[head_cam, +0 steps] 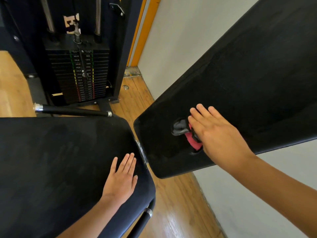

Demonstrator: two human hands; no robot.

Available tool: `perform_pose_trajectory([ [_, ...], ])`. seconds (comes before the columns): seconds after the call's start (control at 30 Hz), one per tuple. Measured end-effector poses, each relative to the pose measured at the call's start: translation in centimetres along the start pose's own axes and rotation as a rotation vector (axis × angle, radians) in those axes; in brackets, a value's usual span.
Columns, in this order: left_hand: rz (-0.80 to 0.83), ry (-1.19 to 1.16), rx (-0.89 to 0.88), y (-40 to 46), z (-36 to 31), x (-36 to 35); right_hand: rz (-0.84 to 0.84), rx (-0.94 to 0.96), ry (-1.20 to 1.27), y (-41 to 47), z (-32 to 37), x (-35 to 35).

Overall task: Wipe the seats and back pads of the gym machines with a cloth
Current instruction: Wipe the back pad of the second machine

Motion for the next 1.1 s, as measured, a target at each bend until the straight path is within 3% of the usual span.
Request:
perform_pose_trajectory([
  [0.17, 0.029, 0.016, -0.006, -0.1, 0.1, -0.1, 0.224, 0.169, -0.061, -1.7, 6.8, -5.0],
  [0.37, 0.018, 0.030, -0.013, -0.1, 0.1, -0.3, 0.242, 0.204, -0.036, -2.0, 7.2, -4.6],
  [0.43, -0.007, 0.025, -0.023, -0.1, 0.1, -0.3, 0.210, 0.212, -0.055, -2.6, 5.6, -2.7],
  [0.6, -0.077, 0.021, -0.045, -0.2, 0.3, -0.2, -0.039, 0.022, 0.029, -3.7, -0.7, 1.8],
  [0.7, -0.065, 0.009, -0.048, -0.2, 0.3, -0.1, -0.019, -0.018, -0.004, -4.5, -2.8, 2.3],
  [0.87, 0.005, 0.008, -0.024, -0.1, 0.4, -0.1, 0.044, 0.007, -0.030, -4.9, -0.7, -0.3],
  [1.0, 0.075, -0.101, 0.059, 0.4, -0.4, 1.5, 0.097, 0.078, -0.051, -4.6, -0.4, -0.4],
  [1.1, 0.051, -0.408, 0.088, 1.8, -3.8, 4.0, 0.069, 0.062, -0.036, -4.3, -1.5, 1.3],
])
Point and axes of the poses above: each hand's wrist, its own y-axis towards the middle knuckle, its own x-axis out of the back of the hand, z = x × y, the point moved 3 cm from there along y, towards the middle knuckle, and after that the axes turned 3 degrees about z, right-handed, at the moved point
